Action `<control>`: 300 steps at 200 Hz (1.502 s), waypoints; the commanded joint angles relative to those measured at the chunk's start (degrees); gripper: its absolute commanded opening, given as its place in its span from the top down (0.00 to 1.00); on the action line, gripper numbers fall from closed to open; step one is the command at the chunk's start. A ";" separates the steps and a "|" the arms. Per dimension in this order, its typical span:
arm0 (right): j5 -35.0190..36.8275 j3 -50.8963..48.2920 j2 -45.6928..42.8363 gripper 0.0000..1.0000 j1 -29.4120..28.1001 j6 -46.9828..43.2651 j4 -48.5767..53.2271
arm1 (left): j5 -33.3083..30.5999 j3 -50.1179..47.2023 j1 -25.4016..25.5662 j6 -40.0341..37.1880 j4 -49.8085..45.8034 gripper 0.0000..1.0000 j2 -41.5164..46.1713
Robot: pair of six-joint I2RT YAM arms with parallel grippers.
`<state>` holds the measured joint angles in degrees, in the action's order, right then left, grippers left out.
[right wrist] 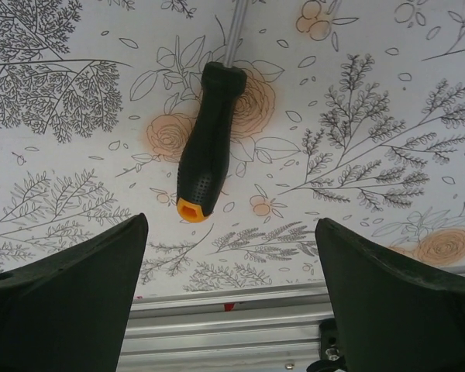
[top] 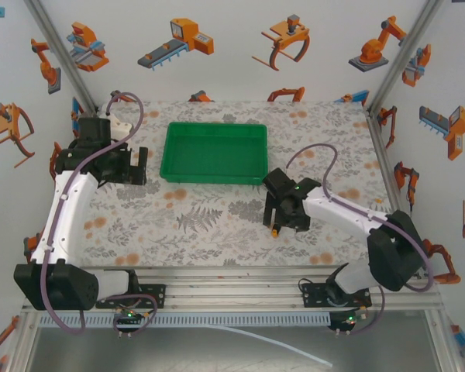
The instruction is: Put the screwdriver in the bin
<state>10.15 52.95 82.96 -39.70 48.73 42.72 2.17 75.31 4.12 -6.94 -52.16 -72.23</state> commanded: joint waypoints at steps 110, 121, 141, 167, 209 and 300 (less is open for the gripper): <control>3.71 -1.68 3.57 0.32 -0.55 4.87 -4.67 | 0.52 -1.57 0.45 0.37 -0.99 0.03 1.74; 3.69 -2.01 3.78 0.33 -0.55 4.94 -4.98 | 0.58 -1.59 0.45 0.49 -1.01 0.03 1.66; 3.54 -2.80 4.01 0.33 -0.55 5.14 -5.72 | 0.88 -1.40 0.45 0.72 -1.01 0.03 1.64; 3.93 -3.97 3.45 0.34 -0.55 5.59 -6.59 | 1.04 -1.26 0.45 0.86 -0.99 0.03 1.52; 4.51 -5.02 3.35 0.36 -0.54 5.50 -7.29 | 1.07 -1.24 0.54 1.12 -0.99 0.03 1.45; 4.52 -6.54 3.70 0.46 -0.56 5.85 -8.31 | 1.26 -1.14 0.63 1.39 -1.01 0.03 1.56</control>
<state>13.04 46.96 86.67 -39.94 53.19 34.76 2.70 74.39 4.49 -6.26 -52.29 -71.61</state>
